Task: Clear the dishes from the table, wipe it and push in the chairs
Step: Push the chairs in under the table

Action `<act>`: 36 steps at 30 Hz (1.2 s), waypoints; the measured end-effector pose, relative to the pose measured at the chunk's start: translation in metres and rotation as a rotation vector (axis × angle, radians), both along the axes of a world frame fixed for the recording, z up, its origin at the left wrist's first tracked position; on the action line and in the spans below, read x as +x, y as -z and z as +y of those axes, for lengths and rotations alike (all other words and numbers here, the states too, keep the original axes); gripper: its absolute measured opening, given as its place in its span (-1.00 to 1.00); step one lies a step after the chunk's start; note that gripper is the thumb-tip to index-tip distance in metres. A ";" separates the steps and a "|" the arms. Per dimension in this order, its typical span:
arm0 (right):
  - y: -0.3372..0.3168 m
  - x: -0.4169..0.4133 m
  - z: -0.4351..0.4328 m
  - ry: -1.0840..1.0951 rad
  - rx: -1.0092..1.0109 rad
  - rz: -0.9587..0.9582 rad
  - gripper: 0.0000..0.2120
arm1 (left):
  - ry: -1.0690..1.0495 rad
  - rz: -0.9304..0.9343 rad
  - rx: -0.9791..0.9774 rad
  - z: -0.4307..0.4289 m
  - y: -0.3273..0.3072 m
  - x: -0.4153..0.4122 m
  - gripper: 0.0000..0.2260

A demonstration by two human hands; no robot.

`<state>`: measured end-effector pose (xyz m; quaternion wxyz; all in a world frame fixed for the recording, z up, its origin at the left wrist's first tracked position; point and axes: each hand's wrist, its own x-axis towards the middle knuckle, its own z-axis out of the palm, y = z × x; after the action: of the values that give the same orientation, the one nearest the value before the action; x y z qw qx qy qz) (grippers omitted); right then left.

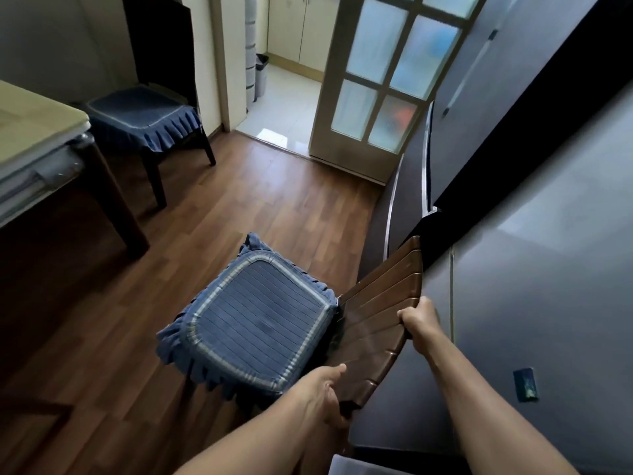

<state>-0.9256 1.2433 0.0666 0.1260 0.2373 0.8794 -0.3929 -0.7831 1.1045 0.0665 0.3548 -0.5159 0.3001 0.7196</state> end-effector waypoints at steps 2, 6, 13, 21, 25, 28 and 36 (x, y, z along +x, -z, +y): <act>-0.004 -0.003 -0.007 -0.037 -0.008 0.015 -0.81 | -0.049 0.025 -0.009 0.004 0.012 -0.001 -0.73; -0.021 -0.011 -0.036 -0.118 0.019 0.072 -0.84 | -0.142 0.121 0.012 -0.015 -0.004 -0.006 -0.62; -0.055 -0.043 -0.095 -0.091 -0.366 -0.154 -0.62 | -0.132 0.192 -0.117 -0.073 -0.018 -0.007 -0.48; -0.061 -0.045 -0.145 -0.221 -0.400 -0.242 -0.87 | -0.370 0.231 -0.093 -0.133 -0.037 0.020 -0.49; -0.070 -0.045 -0.183 -0.227 -0.385 -0.186 -0.87 | -0.729 0.139 0.026 -0.160 -0.052 0.014 -0.81; -0.080 -0.045 -0.210 -0.254 -0.377 -0.173 -0.83 | -1.007 0.020 0.158 -0.184 -0.070 0.019 -0.79; -0.103 -0.043 -0.281 -0.294 -0.354 -0.178 -0.83 | -1.395 0.063 0.416 -0.243 -0.081 0.028 -0.28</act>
<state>-0.9687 0.9620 0.1698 0.2984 0.1149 0.8073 -0.4960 -0.7550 0.8617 0.1473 -0.1044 -0.4880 -0.2315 0.8351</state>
